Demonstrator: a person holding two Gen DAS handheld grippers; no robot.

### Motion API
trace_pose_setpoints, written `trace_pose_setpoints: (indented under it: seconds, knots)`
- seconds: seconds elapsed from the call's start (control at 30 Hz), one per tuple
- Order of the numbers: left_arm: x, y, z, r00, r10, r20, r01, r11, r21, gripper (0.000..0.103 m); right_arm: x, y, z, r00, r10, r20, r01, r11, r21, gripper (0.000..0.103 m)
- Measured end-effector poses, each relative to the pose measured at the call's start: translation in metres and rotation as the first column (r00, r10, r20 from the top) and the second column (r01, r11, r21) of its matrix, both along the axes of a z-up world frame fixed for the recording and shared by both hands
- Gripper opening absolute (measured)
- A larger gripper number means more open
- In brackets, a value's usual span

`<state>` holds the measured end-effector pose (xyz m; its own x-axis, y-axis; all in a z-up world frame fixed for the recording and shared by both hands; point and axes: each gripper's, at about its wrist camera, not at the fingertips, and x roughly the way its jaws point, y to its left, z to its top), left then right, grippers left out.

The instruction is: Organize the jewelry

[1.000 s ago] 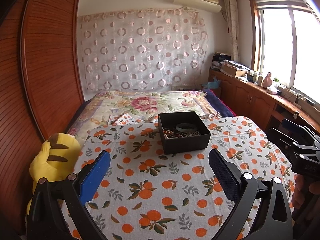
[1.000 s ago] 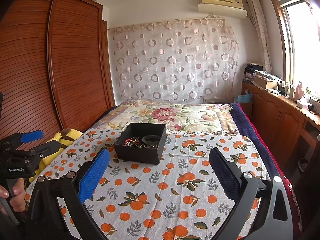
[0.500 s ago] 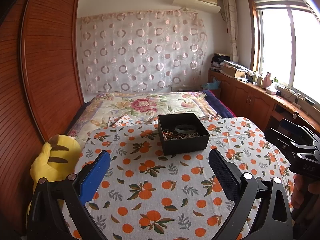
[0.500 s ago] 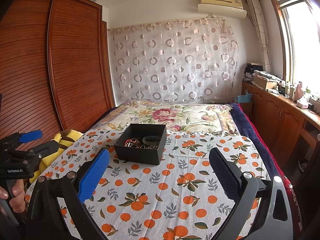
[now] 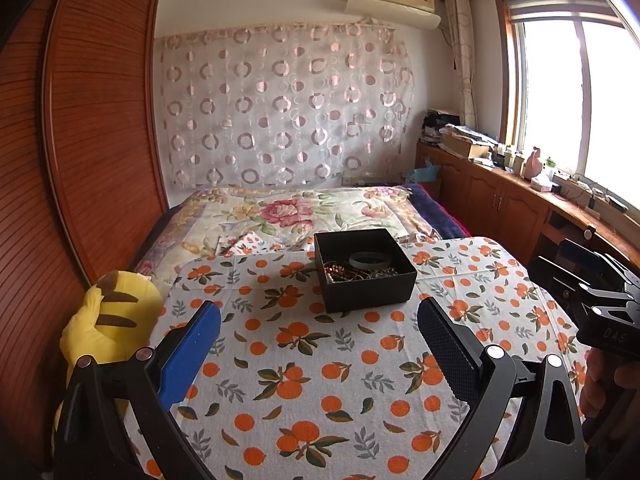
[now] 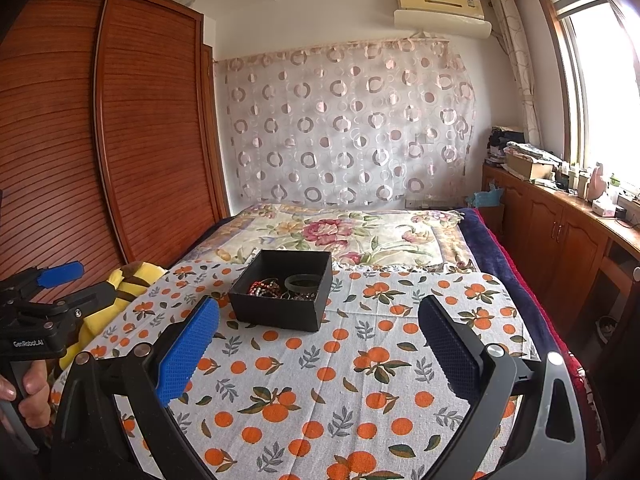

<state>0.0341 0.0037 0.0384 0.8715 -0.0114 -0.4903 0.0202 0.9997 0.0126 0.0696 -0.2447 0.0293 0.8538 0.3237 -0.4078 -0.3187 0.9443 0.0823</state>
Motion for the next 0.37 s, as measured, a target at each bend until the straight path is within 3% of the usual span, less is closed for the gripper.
trace_pose_setpoints:
  seconds: [0.37]
  knots:
    - [0.0009, -0.0032, 0.0025, 1.000, 0.002, 0.002, -0.002, 1.000, 0.000, 0.095, -0.0015, -0.0004, 0.0029, 1.000, -0.003, 0.001, 0.003, 1.000, 0.002, 0.100]
